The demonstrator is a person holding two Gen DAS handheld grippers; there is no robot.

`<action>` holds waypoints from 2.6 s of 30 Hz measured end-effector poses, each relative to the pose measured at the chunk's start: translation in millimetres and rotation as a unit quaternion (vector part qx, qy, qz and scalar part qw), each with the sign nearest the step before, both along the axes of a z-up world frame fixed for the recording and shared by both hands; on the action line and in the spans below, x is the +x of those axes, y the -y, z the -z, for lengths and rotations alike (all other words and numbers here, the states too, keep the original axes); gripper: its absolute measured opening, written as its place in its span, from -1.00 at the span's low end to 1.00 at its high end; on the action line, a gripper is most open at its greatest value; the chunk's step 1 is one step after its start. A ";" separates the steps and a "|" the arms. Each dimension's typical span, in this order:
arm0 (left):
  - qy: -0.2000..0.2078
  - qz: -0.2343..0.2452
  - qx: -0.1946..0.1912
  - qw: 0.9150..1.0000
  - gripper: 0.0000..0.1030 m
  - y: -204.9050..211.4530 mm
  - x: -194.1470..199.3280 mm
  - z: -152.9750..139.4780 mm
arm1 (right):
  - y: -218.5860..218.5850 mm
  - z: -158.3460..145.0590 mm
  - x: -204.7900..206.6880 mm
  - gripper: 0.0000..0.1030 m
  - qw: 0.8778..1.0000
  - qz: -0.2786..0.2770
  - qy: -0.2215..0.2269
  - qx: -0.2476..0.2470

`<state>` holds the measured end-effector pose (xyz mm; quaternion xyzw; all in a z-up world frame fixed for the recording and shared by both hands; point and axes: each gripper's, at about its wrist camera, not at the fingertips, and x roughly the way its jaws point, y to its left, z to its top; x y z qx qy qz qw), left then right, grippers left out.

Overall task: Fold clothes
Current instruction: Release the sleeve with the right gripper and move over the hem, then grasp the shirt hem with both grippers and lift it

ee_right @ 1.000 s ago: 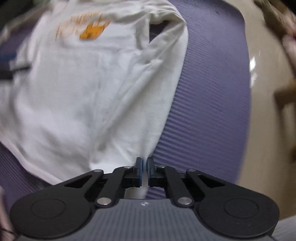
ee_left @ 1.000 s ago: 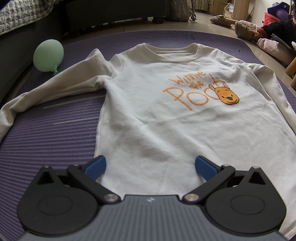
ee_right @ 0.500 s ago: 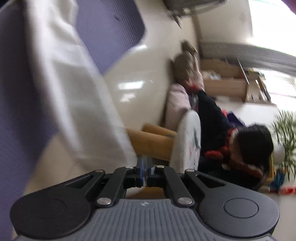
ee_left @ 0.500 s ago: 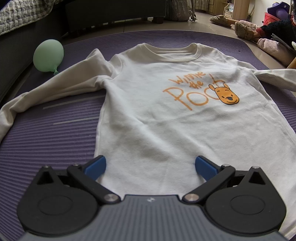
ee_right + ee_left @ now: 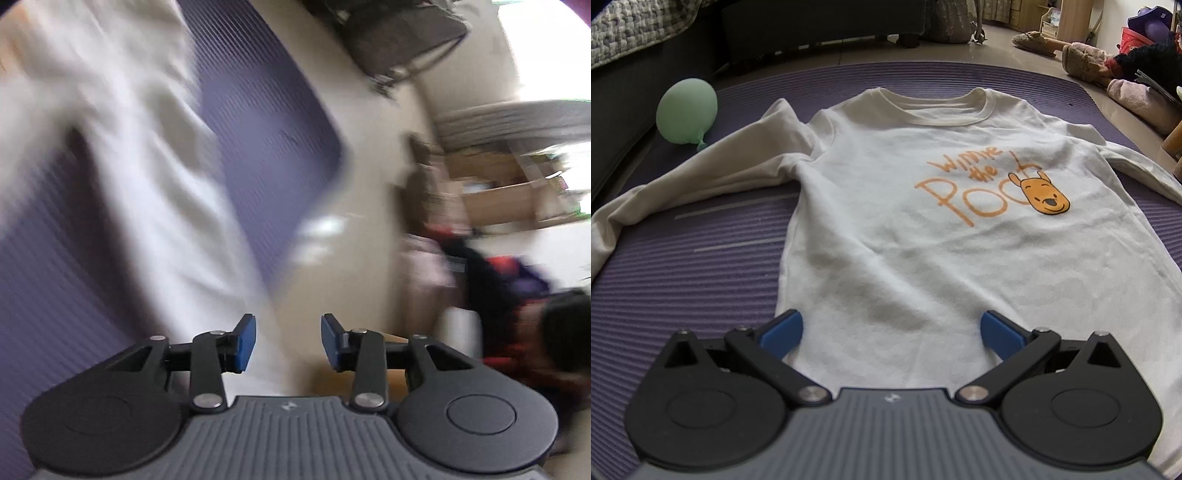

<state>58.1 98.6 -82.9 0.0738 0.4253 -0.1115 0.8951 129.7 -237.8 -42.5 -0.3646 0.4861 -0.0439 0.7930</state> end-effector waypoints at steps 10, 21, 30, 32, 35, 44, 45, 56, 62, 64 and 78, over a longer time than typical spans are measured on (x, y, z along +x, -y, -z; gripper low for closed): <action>-0.002 -0.020 0.001 1.000 1.00 4.0 -1.9 0.0 | -120.2 2.7 -58.3 0.17 0.965 -0.018 0.036 0.259; -0.007 -0.035 0.005 0.999 1.00 -4.9 3.7 -10.9 | -136.4 1.8 -75.1 0.31 0.950 0.025 0.012 0.311; 0.014 -0.167 0.021 0.986 1.00 -85.9 31.9 -26.0 | -181.1 -16.0 -28.2 0.31 0.943 -0.049 0.064 0.322; 0.016 -0.185 0.035 0.982 1.00 -100.5 37.3 -26.4 | -197.9 -19.8 -16.3 0.31 0.939 -0.069 0.068 0.331; 0.020 -0.230 0.053 0.972 1.00 -137.2 48.9 -26.9 | -223.8 -24.9 3.6 0.31 0.930 -0.096 0.074 0.346; 0.051 -0.370 -0.018 0.927 0.94 -259.8 54.4 -23.4 | -286.6 -23.0 56.6 0.31 0.910 -0.166 0.087 0.369; 0.057 -0.375 -0.029 0.925 0.81 -266.0 53.7 -22.7 | -289.3 -23.2 61.2 0.31 0.908 -0.171 0.088 0.373; 0.114 -0.377 -0.079 0.916 -0.40 -291.6 51.2 -15.4 | -274.8 -39.6 131.1 0.28 0.880 -0.099 0.121 0.449; 0.150 -0.420 -0.029 0.895 -0.83 -288.1 39.6 -31.0 | -274.4 -14.1 166.8 -0.11 0.892 -0.049 0.068 0.443; 0.173 -0.424 0.009 0.889 -0.82 -282.0 37.9 -40.5 | -280.9 -0.9 174.7 -0.32 0.900 -0.045 0.046 0.430; 0.115 -0.482 0.073 0.866 0.28 -296.5 38.4 -51.0 | -310.6 0.4 171.3 -0.24 0.919 -0.057 0.098 0.378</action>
